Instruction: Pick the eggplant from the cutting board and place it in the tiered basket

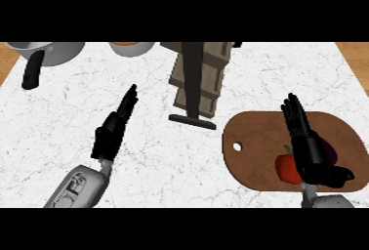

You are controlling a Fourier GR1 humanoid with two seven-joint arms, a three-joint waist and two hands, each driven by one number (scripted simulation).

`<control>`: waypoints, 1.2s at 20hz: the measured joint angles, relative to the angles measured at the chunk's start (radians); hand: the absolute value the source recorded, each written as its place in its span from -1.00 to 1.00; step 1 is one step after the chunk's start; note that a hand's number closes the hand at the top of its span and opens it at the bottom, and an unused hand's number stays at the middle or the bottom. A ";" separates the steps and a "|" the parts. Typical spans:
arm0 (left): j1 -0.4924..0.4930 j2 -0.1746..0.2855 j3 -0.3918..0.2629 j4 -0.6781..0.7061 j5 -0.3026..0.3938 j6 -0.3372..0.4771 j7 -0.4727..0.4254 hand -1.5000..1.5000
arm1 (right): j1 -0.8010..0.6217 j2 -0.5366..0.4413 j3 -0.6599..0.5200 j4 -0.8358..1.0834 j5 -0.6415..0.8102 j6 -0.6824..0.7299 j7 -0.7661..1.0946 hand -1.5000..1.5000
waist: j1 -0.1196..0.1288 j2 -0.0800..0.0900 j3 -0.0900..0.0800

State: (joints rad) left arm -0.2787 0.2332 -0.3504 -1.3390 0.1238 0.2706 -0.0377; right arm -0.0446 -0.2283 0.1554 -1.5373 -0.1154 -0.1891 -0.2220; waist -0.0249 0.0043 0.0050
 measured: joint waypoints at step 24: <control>0.127 0.043 0.099 0.000 0.099 -0.210 -0.068 0.00 | -0.414 -0.391 0.120 0.122 0.278 0.390 0.371 -1.00 | 0.018 -0.016 -0.010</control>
State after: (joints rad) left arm -0.1513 0.2764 -0.2516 -1.3387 0.2226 0.0607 -0.1055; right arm -0.4589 -0.6195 0.2753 -1.4149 0.1625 0.2010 0.1492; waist -0.0069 -0.0117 -0.0054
